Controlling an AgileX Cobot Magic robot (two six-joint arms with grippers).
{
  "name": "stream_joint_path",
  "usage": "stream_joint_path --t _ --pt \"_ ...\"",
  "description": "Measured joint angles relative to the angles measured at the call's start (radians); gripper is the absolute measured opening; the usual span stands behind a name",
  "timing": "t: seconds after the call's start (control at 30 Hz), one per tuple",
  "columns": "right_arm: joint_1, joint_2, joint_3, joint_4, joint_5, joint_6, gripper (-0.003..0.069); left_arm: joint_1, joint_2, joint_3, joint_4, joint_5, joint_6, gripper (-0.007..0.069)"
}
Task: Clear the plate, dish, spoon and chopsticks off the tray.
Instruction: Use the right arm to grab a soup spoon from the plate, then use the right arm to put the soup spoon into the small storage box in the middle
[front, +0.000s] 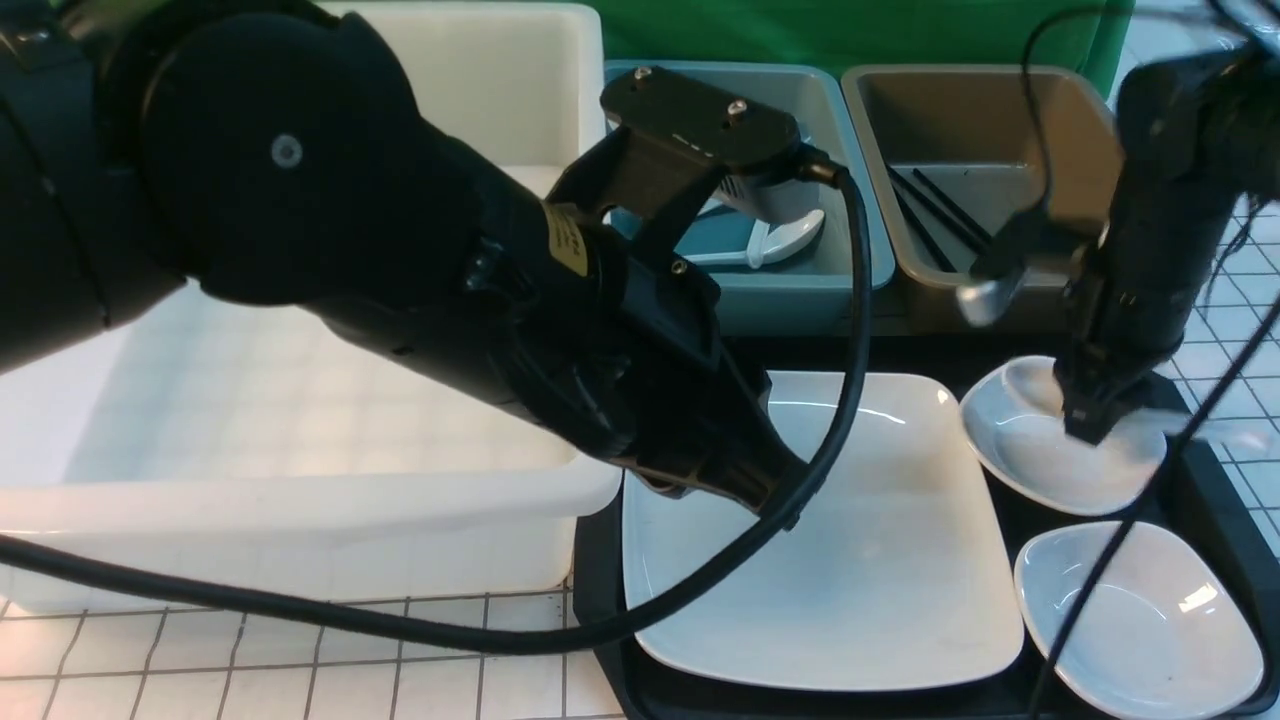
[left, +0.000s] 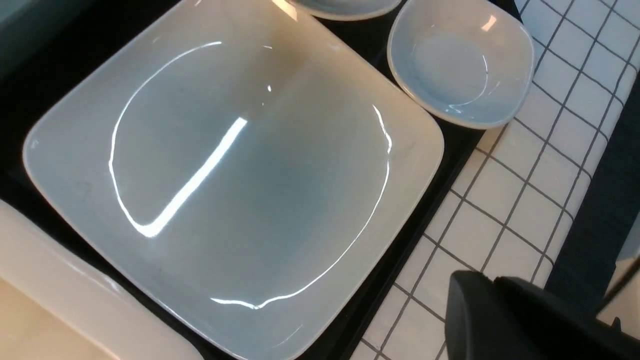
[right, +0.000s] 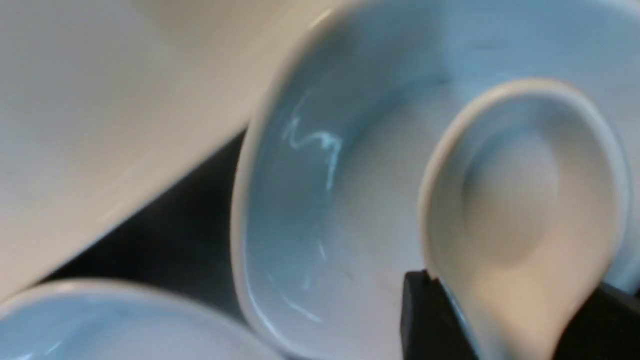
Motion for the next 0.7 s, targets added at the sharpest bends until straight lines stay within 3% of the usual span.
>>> stream_joint_path --t 0.13,0.2,0.27,0.37,0.47,0.53,0.7 --pt "0.000 -0.133 0.000 0.035 -0.073 0.014 0.0347 0.000 0.000 0.000 0.000 -0.041 -0.012 -0.0016" --pt "0.000 -0.191 0.000 0.080 -0.215 0.043 0.0347 0.000 0.000 0.000 -0.001 -0.076 -0.014 -0.0016" --pt "0.000 -0.220 -0.001 0.161 -0.362 0.063 0.0347 0.000 0.000 0.000 0.000 -0.113 -0.014 -0.0016" --pt "0.008 -0.223 -0.011 0.383 -0.632 0.048 0.0347 0.000 0.000 0.000 0.016 -0.189 -0.016 -0.0016" --pt "0.030 -0.188 -0.016 0.524 -0.787 0.039 0.0347 0.000 0.000 0.000 0.049 -0.254 -0.036 -0.0016" --pt "0.048 -0.151 -0.022 0.564 -0.840 0.037 0.0347 0.000 0.000 0.000 0.089 -0.292 -0.067 -0.0016" --pt "0.128 -0.006 -0.095 0.609 -0.884 0.035 0.0347 0.008 0.012 0.000 0.293 -0.371 -0.273 -0.0016"
